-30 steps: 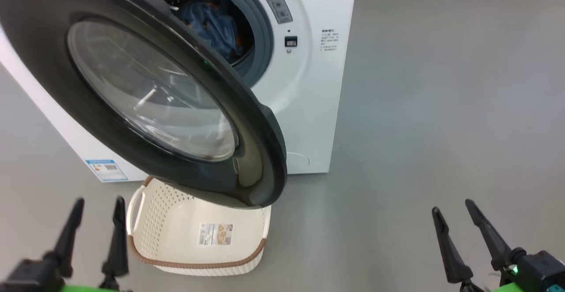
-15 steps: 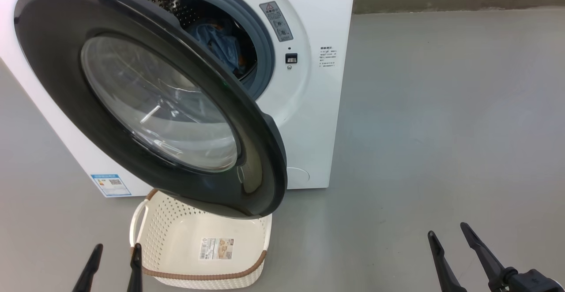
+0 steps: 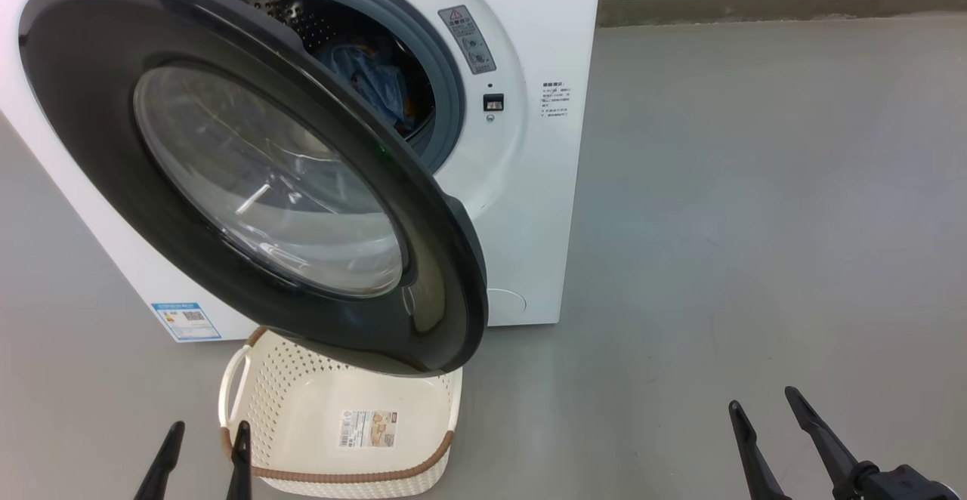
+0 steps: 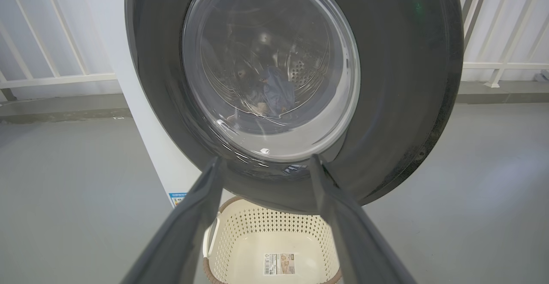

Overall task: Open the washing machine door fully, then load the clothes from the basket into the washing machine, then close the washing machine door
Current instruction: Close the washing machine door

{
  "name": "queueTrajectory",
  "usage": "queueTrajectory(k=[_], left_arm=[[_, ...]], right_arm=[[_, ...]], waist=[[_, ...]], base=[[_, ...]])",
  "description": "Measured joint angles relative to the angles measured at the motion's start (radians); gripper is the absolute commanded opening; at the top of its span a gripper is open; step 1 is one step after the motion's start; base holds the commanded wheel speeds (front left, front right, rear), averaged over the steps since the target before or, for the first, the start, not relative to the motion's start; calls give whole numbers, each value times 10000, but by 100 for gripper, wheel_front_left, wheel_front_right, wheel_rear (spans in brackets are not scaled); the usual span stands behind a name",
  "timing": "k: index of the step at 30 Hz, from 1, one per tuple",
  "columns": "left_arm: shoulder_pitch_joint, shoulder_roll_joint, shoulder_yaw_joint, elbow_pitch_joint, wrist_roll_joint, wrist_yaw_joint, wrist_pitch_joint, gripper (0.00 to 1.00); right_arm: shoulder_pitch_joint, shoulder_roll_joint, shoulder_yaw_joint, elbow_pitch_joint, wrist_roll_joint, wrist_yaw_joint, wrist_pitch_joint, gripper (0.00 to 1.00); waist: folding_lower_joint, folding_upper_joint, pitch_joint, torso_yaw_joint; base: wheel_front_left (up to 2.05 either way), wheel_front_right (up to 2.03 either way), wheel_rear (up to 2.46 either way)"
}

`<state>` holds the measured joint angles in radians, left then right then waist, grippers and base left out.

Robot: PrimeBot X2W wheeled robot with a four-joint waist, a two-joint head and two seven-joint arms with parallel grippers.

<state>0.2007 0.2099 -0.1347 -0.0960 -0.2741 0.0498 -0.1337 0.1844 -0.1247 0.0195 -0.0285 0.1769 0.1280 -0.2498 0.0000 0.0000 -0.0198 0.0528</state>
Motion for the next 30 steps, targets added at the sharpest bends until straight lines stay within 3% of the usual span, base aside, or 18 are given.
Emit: queueTrajectory(k=[6,7,8,20,30], left_arm=[[0,0,-40,0,0,4,0,100],[-1,0,-52,0,0,19,0,100],[-1,2,-67,0,2,33,0,100],[-12,2,-249,-2,21,173,-56,100],[-288,-44,-552,27,79,173,-251,100]], right_arm=[[0,17,-29,27,-13,0,0,98],[1,31,-40,33,-13,0,0,60],[1,46,-67,33,-15,0,0,0],[3,67,-330,336,21,0,0,0],[-640,-27,-339,1152,167,0,27,0]], waist=[[1,0,-7,21],[0,0,-5,26],[0,0,-1,33],[0,0,48,169],[1,0,149,743]], base=[[0,0,0],[0,0,0],[0,0,0],[0,0,0],[0,0,0]])
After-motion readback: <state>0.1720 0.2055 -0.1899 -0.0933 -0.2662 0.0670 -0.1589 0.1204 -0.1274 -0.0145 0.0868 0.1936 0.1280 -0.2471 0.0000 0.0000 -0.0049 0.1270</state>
